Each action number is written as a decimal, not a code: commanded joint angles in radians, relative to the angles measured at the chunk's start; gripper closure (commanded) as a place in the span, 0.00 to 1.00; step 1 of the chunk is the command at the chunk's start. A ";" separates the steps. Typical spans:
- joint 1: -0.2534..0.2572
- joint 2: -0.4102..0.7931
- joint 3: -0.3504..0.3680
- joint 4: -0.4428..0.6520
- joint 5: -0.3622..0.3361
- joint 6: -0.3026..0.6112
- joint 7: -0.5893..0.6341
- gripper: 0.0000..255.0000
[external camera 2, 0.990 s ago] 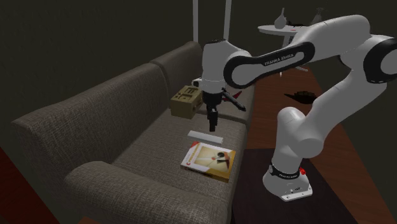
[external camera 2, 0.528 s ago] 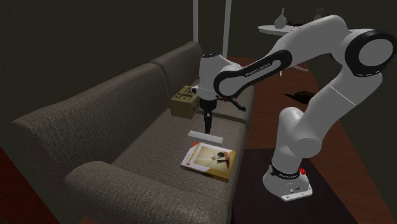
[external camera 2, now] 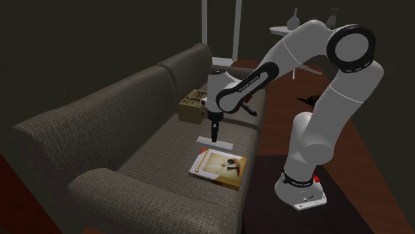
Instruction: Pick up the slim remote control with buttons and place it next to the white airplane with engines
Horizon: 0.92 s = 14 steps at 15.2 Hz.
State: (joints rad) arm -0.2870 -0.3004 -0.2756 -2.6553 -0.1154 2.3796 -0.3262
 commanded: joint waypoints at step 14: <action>-0.018 0.326 -0.072 0.039 0.112 0.285 -0.119 0.00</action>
State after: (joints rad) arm -0.3047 0.0158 -0.3475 -2.6163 -0.0103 2.6561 -0.4389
